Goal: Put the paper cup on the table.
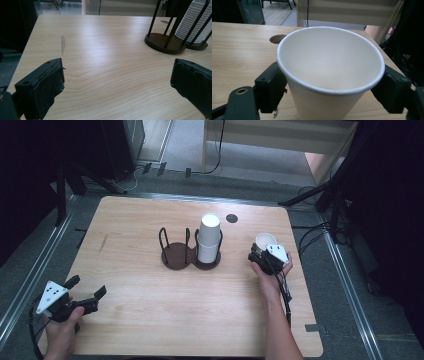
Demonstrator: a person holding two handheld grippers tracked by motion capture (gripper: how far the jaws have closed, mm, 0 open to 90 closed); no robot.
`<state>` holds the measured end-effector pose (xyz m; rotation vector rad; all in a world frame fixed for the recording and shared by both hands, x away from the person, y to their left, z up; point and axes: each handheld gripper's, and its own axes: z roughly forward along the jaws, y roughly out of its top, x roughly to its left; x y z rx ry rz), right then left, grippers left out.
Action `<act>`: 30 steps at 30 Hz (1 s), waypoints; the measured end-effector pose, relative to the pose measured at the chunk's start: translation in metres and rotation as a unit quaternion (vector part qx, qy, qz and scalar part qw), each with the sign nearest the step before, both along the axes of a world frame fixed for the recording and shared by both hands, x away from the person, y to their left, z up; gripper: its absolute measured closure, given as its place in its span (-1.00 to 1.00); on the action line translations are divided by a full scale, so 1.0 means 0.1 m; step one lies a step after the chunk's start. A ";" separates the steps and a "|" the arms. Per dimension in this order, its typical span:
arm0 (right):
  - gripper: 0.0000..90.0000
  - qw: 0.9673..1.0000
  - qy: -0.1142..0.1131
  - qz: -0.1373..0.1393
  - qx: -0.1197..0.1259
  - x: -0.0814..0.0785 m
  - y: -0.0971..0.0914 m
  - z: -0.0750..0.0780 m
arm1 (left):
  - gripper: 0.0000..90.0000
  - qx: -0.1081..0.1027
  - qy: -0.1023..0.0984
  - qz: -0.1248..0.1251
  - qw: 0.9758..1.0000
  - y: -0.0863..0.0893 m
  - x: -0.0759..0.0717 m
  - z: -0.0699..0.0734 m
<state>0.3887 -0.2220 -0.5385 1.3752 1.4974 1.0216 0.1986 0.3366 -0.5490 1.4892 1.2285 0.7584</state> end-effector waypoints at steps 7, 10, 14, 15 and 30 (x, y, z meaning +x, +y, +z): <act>-0.89 1.000 0.000 0.019 0.006 -0.06 -0.02 0.01 | -1.00 -0.001 0.000 0.000 1.000 0.00 0.00 0.00; -0.97 0.999 0.002 0.036 0.011 -0.10 -0.05 0.01 | -1.00 0.000 0.001 0.000 1.000 0.00 0.00 0.00; -1.00 0.999 0.003 0.041 0.009 -0.16 -0.09 0.01 | -1.00 0.003 0.001 -0.001 1.000 0.00 0.00 0.00; -1.00 0.999 0.003 0.043 0.013 -0.17 -0.09 0.02 | -1.00 0.002 0.001 -0.001 1.000 -0.01 0.00 0.00; -1.00 0.997 -0.023 0.071 0.027 -0.49 -0.23 0.13 | -1.00 0.004 0.001 -0.002 1.000 -0.01 0.00 0.00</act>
